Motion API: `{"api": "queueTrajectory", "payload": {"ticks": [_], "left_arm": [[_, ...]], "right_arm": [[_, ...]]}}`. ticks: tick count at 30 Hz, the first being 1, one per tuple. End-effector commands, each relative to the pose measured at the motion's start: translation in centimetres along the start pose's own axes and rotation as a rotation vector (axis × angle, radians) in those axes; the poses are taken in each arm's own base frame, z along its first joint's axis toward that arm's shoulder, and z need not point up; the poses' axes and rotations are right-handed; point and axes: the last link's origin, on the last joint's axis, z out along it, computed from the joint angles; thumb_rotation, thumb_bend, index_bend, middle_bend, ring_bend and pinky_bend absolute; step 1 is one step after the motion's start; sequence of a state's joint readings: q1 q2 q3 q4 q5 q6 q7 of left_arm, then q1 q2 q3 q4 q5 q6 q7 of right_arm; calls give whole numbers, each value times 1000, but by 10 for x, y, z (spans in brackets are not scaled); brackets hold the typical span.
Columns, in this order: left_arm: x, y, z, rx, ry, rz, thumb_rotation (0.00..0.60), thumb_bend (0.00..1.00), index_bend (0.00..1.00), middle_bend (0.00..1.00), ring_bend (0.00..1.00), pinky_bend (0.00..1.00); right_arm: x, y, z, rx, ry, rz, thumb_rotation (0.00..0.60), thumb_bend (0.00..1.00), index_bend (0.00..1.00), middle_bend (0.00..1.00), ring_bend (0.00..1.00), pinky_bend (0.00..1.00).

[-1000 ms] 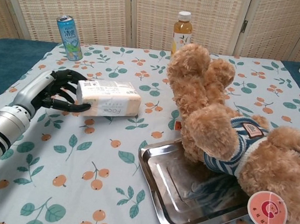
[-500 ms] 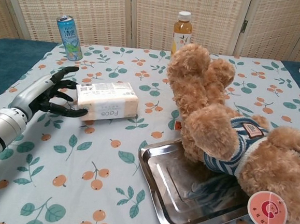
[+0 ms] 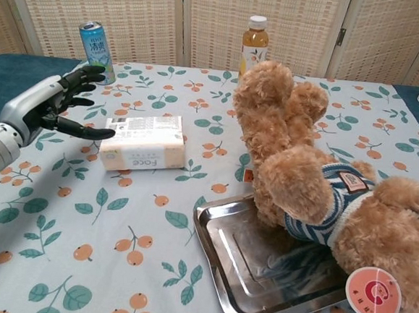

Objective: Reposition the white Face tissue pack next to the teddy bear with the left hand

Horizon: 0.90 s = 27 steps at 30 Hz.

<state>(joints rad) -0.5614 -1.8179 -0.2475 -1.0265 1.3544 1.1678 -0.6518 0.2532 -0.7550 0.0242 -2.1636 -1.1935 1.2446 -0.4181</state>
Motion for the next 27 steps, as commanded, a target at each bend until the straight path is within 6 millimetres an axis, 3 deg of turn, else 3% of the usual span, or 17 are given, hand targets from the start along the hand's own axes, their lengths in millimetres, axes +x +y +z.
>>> {"api": "queueTrajectory", "payload": {"ticks": [1,6,10,16,20,27], "left_arm": [[22,17,-6,-38,31,28,600,87,0,8,0,107],[52,42,-5,-72,74,62,600,97,0,34,0,114],[87,65,-9,-100,100,174,600,153,7,87,7,147],[146,88,-24,-35,115,576,600,355,203,151,93,181],[176,93,-41,41,93,877,600,418,216,169,54,168],[195,84,-78,232,-29,1070,600,427,228,189,91,162]], "right_arm": [[2,0,-2,4,5,6,600,118,156,45,0,0],[5,-1,-5,9,8,13,600,118,156,45,0,0],[6,-3,-7,18,7,18,600,118,156,45,0,0],[8,-7,-11,37,5,27,600,118,156,45,0,0],[10,-7,-13,39,14,30,600,118,157,45,0,0],[12,-9,-15,51,20,29,600,118,156,45,0,0]]}}
